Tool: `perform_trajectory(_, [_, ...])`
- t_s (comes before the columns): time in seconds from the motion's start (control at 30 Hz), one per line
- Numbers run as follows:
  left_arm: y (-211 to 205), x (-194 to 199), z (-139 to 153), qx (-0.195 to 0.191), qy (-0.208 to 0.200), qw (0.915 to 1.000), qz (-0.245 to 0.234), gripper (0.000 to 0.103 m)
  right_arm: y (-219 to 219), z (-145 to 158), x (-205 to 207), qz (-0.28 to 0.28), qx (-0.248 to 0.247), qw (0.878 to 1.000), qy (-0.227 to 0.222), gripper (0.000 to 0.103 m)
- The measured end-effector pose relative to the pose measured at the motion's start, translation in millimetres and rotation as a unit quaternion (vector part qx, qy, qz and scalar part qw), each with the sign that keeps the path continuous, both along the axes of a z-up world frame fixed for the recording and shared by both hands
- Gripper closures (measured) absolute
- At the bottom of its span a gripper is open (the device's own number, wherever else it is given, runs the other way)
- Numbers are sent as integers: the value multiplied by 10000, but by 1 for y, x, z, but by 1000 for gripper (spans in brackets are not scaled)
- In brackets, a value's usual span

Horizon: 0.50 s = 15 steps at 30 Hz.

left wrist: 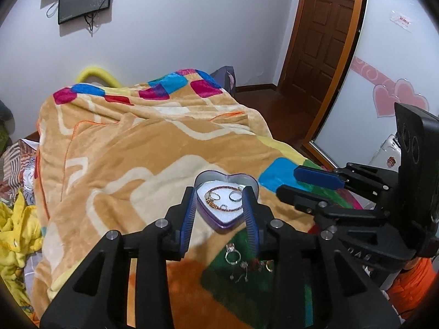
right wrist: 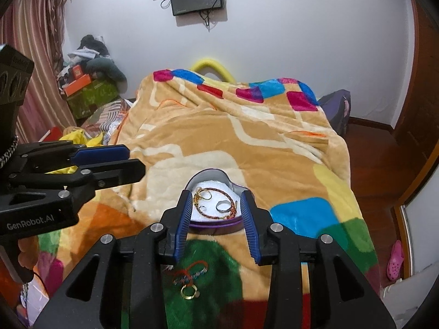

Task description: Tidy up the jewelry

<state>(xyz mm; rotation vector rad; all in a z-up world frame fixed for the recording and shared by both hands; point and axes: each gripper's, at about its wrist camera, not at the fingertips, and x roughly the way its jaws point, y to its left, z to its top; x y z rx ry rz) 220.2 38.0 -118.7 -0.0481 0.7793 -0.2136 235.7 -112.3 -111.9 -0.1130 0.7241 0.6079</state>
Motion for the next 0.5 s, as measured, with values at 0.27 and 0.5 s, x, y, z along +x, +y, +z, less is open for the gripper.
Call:
perform_trajectory(0.27, [2,-29,-5,182,52,9998,24,65,-6,-9,-19,-32,-64,9999,118,70])
perform_trajectory(0.5, [4,-43,-37,128,470,9988,31,65,-8,-39,-31,-11,-154,9987,484,70])
